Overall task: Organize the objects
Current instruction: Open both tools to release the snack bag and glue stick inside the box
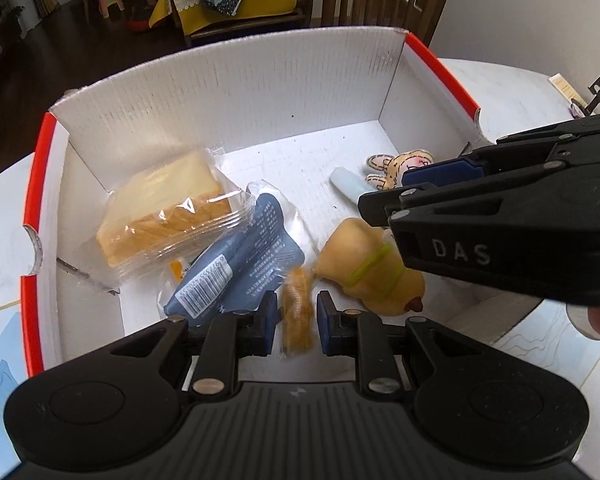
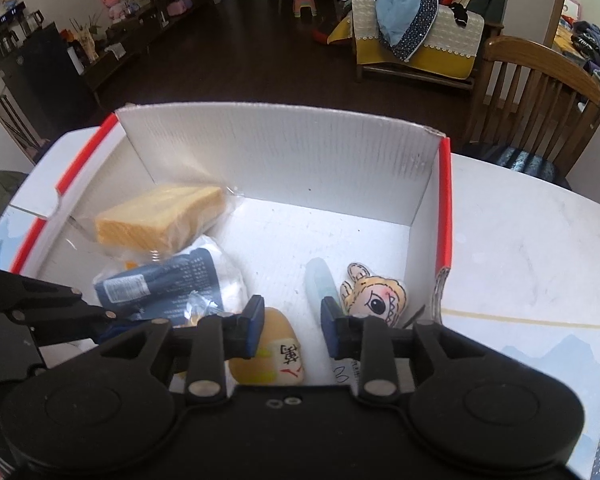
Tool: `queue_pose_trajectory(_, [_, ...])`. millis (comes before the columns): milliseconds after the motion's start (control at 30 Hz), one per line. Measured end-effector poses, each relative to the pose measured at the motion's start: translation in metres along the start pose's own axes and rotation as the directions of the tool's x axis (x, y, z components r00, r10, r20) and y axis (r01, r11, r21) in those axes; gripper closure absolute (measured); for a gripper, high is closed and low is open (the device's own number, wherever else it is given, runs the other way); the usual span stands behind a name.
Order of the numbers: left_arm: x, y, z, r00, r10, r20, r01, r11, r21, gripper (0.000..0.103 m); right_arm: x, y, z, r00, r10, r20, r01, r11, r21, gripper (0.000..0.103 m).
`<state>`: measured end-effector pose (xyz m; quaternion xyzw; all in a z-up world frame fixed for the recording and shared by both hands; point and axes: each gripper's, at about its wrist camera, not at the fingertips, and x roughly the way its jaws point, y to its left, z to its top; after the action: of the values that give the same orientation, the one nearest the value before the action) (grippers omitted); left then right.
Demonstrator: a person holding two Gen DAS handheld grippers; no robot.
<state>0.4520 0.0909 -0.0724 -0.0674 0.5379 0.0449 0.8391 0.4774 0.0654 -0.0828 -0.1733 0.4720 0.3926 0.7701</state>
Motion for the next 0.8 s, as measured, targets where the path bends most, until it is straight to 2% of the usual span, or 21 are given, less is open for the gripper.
queue_pose_trajectory(300, [-0.028,0.002,-0.004,0.996,0.014,0.091,-0.012,1.0,-0.024,0.084,-0.033,-0.007,-0.003,0.998,0.011,0.061,-0.013,0.999,0.03,0.066])
queue_pose_trajectory(433, [-0.043,-0.001,-0.008,0.99,0.042,0.137,-0.04,0.999,-0.018,0.084,-0.051,-0.008,-0.006,0.995,-0.002,0.096,-0.002,0.999,0.036,0.062])
queue_pose_trajectory(633, [-0.066,-0.002,-0.018,0.981,0.041,0.189,-0.039,0.999,-0.013,0.084,-0.077,-0.005,-0.016,0.99,-0.008,0.137,0.004,1.0,0.031,0.058])
queue_pose_trajectory(800, [-0.086,-0.003,-0.03,0.972,0.044,0.229,-0.041,0.999,-0.016,0.084,-0.1,0.001,-0.029,0.982,-0.012,0.188,0.009,1.0,0.02,0.05])
